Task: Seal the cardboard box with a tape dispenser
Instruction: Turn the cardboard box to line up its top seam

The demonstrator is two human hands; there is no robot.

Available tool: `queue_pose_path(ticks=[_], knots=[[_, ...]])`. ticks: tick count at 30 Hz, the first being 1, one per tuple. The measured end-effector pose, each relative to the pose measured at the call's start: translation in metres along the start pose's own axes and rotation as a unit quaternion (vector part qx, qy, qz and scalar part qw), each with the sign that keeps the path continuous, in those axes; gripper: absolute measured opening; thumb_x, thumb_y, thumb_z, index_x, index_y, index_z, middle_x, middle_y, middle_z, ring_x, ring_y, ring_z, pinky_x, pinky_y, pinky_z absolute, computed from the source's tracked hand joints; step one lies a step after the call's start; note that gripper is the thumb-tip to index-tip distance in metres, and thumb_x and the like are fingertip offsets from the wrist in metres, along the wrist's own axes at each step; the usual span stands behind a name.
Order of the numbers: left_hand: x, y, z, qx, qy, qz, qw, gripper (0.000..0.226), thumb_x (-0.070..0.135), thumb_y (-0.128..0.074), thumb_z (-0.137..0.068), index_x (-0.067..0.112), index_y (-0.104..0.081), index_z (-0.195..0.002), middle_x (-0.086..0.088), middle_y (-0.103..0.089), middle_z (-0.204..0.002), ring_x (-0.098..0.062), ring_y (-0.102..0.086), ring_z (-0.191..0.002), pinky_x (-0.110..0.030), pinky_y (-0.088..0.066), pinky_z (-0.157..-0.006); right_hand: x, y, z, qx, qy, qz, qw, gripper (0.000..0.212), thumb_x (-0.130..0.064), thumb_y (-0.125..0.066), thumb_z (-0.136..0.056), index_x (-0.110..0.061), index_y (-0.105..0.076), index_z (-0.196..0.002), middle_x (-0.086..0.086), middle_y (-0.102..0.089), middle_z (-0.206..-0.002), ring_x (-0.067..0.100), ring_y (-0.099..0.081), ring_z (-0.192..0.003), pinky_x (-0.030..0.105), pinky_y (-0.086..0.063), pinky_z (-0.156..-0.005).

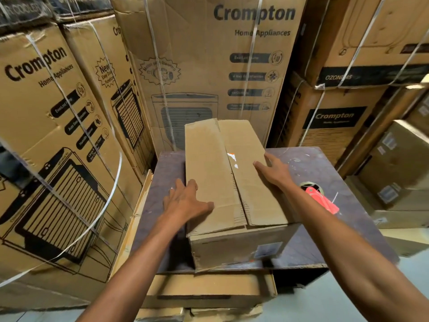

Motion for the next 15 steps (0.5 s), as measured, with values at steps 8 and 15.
queue_pose_path(ticks=[8,15], knots=[[0.076,-0.021,-0.057,0.018,-0.217,0.065,0.974,0.068,0.062,-0.043,-0.096,0.032,-0.027,-0.156,-0.005,-0.018,-0.166,-0.03,-0.012,-0.153,-0.051,-0.013,-0.123,0.01,0.005,-0.002,0.012,-0.048,-0.091,0.995,0.066,-0.045,-0.07,-0.092,-0.02,-0.05,-0.15,0.005,-0.058,-0.149,0.031,-0.054,-0.136,0.045,-0.044,-0.112],[0.079,-0.049,-0.082,0.022,-0.243,-0.036,0.969,0.064,0.06,-0.031,-0.102,0.029,-0.027,-0.158,-0.003,-0.01,-0.169,-0.029,-0.005,-0.155,-0.052,-0.002,-0.124,0.101,0.003,0.006,-0.037,-0.211,-0.269,0.939,0.054,-0.048,-0.054,-0.1,0.003,-0.071,-0.107,0.01,-0.064,-0.078,0.026,-0.056,-0.073,0.038,-0.044,-0.063]])
Point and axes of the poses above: each hand's wrist, its own z-axis away from the middle knuckle, its own y-axis out of the back of the hand, x = y × z, the point moved 4 cm from there along -z, towards the middle knuckle
